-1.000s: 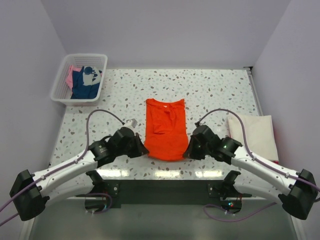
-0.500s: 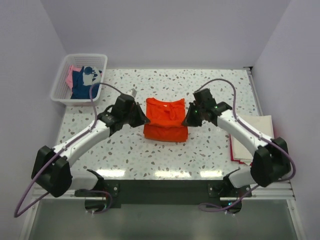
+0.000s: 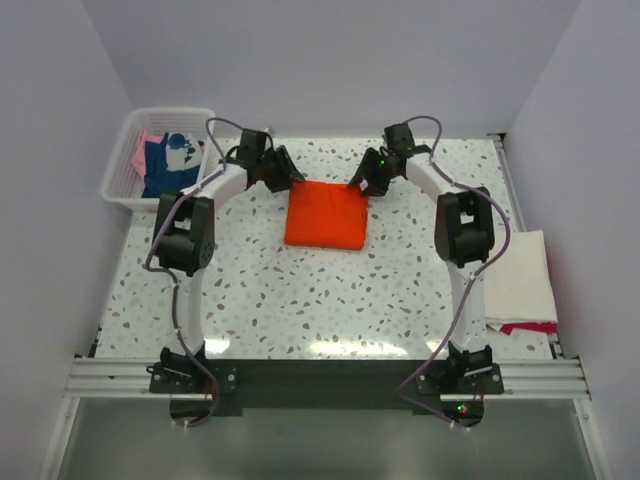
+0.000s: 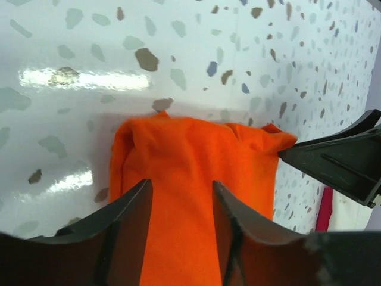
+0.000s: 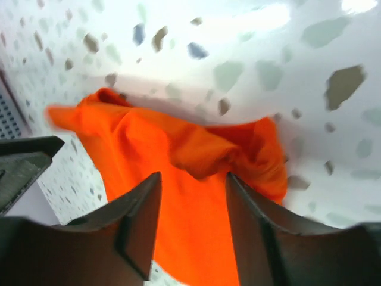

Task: Fold and stack the t-shirts
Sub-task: Fold the tshirt

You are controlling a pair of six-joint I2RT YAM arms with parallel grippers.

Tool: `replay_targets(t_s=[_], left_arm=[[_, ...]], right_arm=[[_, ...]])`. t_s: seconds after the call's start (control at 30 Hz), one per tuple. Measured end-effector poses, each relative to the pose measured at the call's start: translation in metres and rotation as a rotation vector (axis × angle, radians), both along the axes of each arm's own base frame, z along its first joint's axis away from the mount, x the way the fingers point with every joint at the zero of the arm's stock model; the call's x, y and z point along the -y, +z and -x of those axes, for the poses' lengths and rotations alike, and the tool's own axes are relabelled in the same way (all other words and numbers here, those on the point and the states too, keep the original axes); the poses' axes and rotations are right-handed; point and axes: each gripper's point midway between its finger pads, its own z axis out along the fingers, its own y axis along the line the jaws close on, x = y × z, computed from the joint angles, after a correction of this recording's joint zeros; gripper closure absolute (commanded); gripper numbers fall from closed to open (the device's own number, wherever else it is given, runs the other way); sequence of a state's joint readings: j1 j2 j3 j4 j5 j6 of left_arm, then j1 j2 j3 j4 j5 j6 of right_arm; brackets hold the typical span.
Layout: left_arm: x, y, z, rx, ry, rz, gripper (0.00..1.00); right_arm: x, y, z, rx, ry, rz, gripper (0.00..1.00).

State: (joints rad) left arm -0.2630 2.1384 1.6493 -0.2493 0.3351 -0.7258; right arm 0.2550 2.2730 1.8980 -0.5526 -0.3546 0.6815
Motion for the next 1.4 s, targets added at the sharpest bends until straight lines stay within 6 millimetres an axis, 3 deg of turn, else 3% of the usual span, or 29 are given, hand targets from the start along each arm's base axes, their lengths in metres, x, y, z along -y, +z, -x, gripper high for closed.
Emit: replay_targets(t_s=[0.03, 0.1, 0.2, 0.3, 0.37, 0.47, 0.6, 0.7, 0.8, 0.97, 1.03, 1.1, 1.23, 1.4], left_arm=[[-0.002, -0.01, -0.005, -0.013, -0.008, 0.003, 0.41], [-0.009, -0.024, -0.009, -0.038, -0.016, 0.0, 0.37], [-0.02, -0.025, -0.012, -0.036, -0.011, -0.005, 0.37], [-0.031, -0.006, -0.013, 0.009, 0.007, -0.013, 0.45], [-0.036, 0.009, -0.008, 0.037, 0.02, -0.022, 0.56], [-0.031, 0.032, 0.0, 0.082, 0.018, -0.029, 0.71], [-0.004, 0.039, 0.009, 0.116, -0.026, -0.038, 0.86], [0.016, 0.024, 0.023, 0.087, -0.071, -0.047, 0.89], [0.029, 0.002, 0.035, 0.046, -0.1, -0.059, 0.92], [0.024, -0.043, 0.055, -0.046, -0.084, -0.105, 0.96], [0.017, -0.063, 0.067, -0.092, -0.062, -0.116, 0.97], [0.015, -0.072, 0.074, -0.114, -0.044, -0.1, 0.97], [0.018, -0.072, 0.072, -0.098, -0.026, -0.072, 0.98], [0.02, -0.072, 0.072, -0.091, -0.011, -0.057, 0.98]], right_arm=[[0.004, -0.008, -0.006, -0.009, -0.007, -0.001, 0.42], [0.016, -0.018, -0.011, -0.029, -0.027, 0.005, 0.42], [0.029, -0.012, -0.015, -0.019, -0.049, 0.014, 0.43], [0.04, 0.006, -0.013, 0.03, -0.074, 0.046, 0.48], [0.044, 0.022, -0.005, 0.064, -0.083, 0.084, 0.5], [0.033, 0.051, 0.002, 0.152, -0.064, 0.147, 0.51], [-0.008, 0.067, 0.01, 0.241, 0.023, 0.216, 0.51], [-0.035, 0.056, 0.017, 0.251, 0.093, 0.244, 0.53], [-0.042, 0.033, 0.01, 0.23, 0.12, 0.273, 0.53], [-0.016, -0.027, -0.007, 0.132, 0.083, 0.322, 0.57], [-0.002, -0.041, -0.015, 0.091, 0.049, 0.278, 0.57], [0.016, -0.038, -0.025, 0.091, 0.006, 0.25, 0.58], [0.054, -0.043, -0.038, 0.068, -0.067, 0.234, 0.58], [0.051, -0.045, -0.039, 0.069, -0.059, 0.191, 0.57]])
